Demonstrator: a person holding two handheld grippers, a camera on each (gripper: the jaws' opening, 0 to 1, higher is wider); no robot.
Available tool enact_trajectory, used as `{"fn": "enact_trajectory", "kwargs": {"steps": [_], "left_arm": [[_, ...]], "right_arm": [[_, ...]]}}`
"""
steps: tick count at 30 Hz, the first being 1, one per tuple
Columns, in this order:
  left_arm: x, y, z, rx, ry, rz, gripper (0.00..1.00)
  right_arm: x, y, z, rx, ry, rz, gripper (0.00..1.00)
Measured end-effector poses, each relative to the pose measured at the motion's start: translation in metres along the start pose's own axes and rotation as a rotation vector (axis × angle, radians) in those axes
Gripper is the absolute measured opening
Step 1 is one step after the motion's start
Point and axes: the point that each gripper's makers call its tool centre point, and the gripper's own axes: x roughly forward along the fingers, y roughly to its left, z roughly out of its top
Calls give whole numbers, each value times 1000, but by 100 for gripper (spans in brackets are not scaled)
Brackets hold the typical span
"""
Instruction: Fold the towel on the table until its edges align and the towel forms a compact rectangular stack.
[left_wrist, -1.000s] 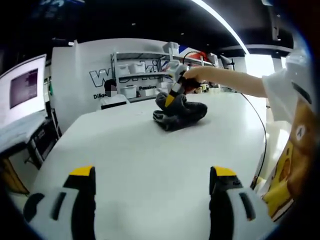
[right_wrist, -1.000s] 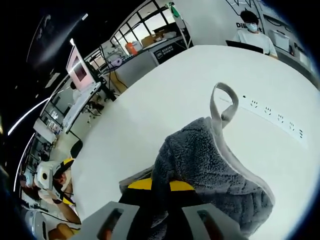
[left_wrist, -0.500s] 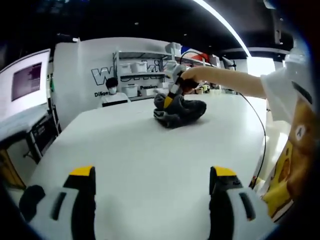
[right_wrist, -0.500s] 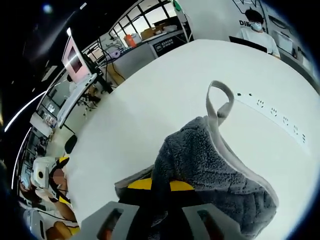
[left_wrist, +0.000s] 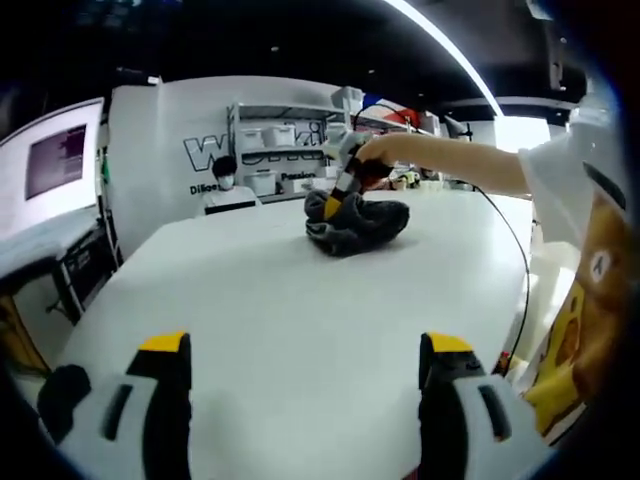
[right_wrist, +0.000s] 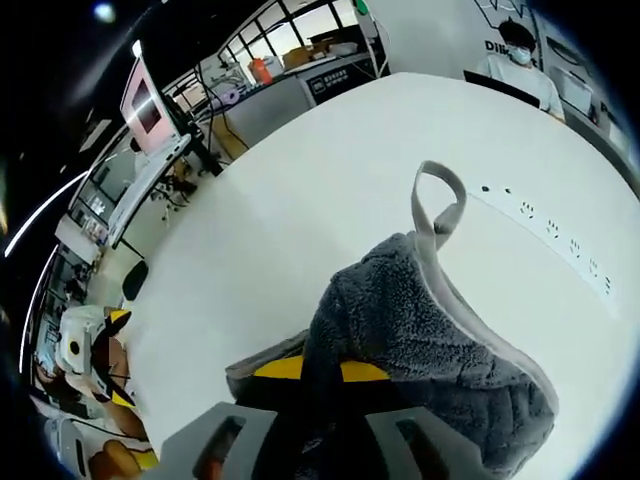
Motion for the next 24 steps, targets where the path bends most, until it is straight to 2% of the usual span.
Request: {"fn": "enact_trajectory", "kwargs": {"steps": [10, 16, 19, 24], "left_arm": [[-4, 0, 1, 1, -5, 7, 99], [-5, 0, 0, 0, -8, 5, 99], [-6, 1, -1, -2, -10, 8, 99], [-6, 1, -1, -5, -11, 7, 99]], "right_arm": [[-4, 8, 0, 1, -14, 19, 15], [-6, 16, 3, -2, -21, 53, 24], [-8, 24, 2, -35, -21, 81, 33], [-16, 37, 6, -122, -45, 97, 44]]}}
